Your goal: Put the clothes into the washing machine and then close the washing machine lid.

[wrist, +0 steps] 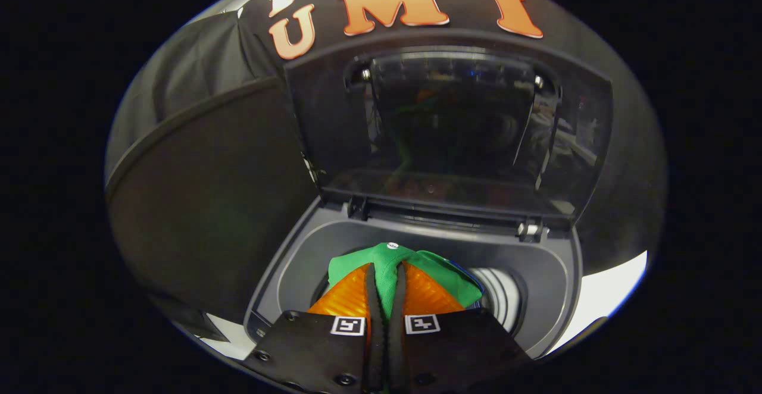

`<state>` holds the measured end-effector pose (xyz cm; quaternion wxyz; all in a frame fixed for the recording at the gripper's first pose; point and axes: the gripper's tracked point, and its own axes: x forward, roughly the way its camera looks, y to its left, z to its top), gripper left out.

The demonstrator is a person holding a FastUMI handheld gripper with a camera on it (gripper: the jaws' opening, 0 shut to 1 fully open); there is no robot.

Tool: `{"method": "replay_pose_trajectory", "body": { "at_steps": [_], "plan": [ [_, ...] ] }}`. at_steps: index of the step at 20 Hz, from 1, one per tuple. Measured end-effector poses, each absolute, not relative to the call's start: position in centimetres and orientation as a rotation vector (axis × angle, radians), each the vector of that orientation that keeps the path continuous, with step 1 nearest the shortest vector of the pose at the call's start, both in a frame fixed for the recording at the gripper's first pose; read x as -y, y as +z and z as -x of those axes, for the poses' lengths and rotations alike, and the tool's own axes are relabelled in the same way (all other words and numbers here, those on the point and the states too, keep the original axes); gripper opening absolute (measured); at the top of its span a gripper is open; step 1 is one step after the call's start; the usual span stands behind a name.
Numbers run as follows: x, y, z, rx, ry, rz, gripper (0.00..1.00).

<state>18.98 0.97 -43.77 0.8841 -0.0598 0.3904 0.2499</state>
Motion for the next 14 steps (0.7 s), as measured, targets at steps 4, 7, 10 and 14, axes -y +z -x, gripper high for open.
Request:
{"method": "replay_pose_trajectory", "body": {
  "at_steps": [4,7,10,14],
  "plan": [
    [-0.4,-47.6,-19.3,-0.891,0.48,0.13,0.11],
    [0.1,-49.4,-19.8,-0.943,0.44,0.135,0.11],
    [0.6,-51.3,-20.3,-1.004,0.39,0.123,0.11],
    [1.4,-52.4,-20.7,-1.041,0.342,0.134,0.11]
  ]
}}
